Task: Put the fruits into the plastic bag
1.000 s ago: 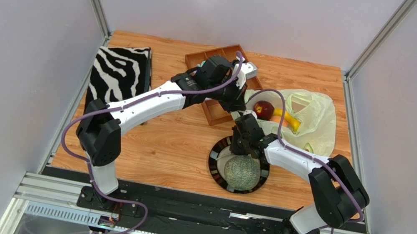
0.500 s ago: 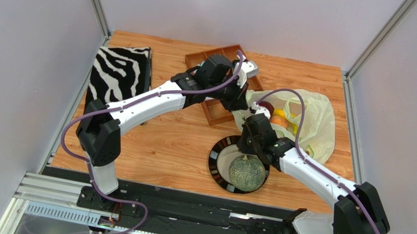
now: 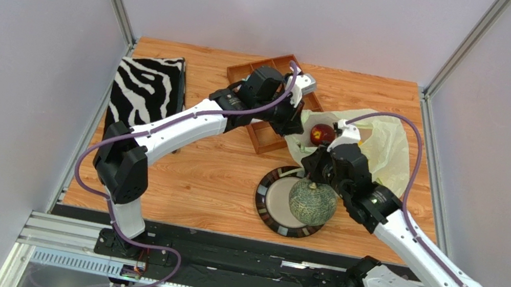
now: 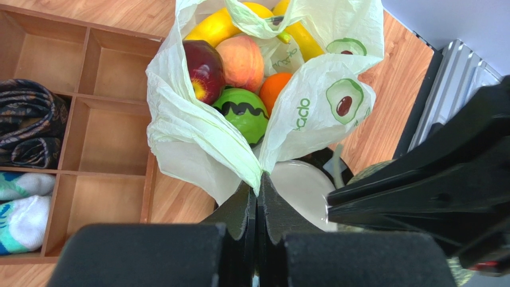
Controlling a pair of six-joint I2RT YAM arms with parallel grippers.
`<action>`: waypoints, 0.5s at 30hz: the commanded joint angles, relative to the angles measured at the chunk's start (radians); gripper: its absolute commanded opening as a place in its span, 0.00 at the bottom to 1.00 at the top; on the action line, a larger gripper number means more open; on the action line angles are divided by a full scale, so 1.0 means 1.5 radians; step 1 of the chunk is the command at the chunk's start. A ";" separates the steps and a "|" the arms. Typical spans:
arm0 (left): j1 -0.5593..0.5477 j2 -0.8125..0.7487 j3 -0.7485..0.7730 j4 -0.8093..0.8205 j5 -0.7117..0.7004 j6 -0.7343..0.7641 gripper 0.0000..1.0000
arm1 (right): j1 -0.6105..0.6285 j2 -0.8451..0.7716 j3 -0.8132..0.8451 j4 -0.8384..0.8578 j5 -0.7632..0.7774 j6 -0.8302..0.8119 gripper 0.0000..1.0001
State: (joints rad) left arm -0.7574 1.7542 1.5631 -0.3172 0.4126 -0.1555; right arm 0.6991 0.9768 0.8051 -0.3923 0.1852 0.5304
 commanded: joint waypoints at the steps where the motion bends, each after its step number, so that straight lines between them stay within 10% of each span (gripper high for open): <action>1: 0.000 -0.015 0.020 0.015 -0.001 -0.003 0.00 | 0.002 -0.059 0.027 -0.020 0.033 -0.015 0.00; 15: 0.000 -0.033 -0.002 0.038 -0.025 -0.007 0.00 | -0.276 -0.019 0.159 -0.033 -0.173 -0.066 0.00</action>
State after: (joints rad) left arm -0.7574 1.7538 1.5623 -0.3019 0.3756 -0.1585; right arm 0.4217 0.8749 0.9600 -0.4740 0.1017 0.4618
